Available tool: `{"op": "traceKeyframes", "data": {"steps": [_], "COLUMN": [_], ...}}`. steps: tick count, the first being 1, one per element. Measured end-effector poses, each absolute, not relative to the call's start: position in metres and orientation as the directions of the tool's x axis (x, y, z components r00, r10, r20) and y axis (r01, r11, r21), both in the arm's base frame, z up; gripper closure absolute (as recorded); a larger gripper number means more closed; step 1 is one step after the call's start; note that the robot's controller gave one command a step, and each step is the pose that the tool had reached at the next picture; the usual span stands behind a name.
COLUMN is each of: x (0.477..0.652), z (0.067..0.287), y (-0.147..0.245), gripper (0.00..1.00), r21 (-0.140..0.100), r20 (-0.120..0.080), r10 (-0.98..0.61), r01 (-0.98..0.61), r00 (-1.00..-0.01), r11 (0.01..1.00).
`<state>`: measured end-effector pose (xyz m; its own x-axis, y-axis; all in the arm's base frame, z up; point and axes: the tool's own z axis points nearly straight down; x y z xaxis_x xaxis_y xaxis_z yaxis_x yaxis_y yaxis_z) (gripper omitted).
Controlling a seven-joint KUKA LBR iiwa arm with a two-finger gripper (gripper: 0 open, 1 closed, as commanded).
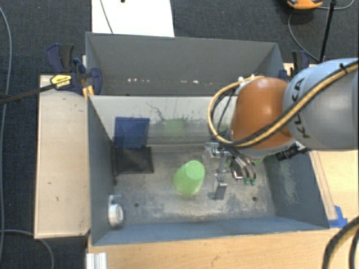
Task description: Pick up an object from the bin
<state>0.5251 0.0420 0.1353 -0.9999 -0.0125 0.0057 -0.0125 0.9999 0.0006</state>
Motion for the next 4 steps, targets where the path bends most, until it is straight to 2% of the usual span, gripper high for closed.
{"op": "traceKeyframes", "data": {"steps": [1, 2, 3, 4], "x": [0.527, 0.539, 0.541, 0.531], "z": [0.140, 0.096, 0.070, 0.072], "y": [0.042, 0.081, 0.105, 0.079], "gripper": [0.00, 0.00, 0.00, 0.00], "r21": [0.001, 0.000, -0.005, 0.010], "r20": [-0.002, -0.006, 0.006, -0.017], "r10": [-0.012, -0.044, -0.032, -0.017], "r01": [-0.012, -0.044, -0.032, -0.017], "r00": [-1.000, -0.999, -0.999, -1.000], "r11": [1.000, 0.999, 0.999, 1.000]}}
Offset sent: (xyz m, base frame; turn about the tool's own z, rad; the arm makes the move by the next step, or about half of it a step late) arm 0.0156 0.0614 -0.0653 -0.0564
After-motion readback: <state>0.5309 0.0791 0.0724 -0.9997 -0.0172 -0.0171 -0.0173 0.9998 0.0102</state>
